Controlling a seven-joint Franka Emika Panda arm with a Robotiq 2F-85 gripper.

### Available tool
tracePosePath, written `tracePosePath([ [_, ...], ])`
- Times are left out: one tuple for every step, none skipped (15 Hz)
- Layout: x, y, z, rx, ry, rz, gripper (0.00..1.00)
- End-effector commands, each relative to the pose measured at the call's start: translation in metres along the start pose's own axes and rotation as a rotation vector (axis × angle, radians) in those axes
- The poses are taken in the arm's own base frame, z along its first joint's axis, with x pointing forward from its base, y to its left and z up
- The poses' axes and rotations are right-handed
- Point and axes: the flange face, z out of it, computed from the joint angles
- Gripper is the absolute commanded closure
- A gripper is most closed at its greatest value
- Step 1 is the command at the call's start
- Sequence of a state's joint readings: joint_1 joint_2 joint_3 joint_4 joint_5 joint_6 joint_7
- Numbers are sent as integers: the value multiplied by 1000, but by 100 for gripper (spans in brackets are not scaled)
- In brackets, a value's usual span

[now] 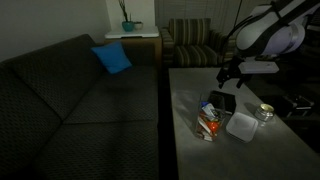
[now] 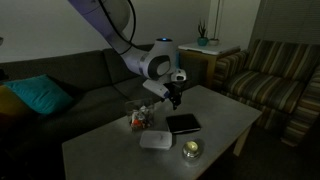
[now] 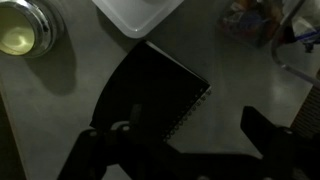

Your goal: Press the button atop the lid and then put the lid on the table

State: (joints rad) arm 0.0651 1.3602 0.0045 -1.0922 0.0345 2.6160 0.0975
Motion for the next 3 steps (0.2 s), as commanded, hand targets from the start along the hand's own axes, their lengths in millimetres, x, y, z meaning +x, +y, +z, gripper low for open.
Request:
tracePosePath([
  [5,-6,-21,-35,6,-8,0],
  [7,-8,-24,-33,7,-10,0],
  [8,-10,-25,-29,6,-10,0],
])
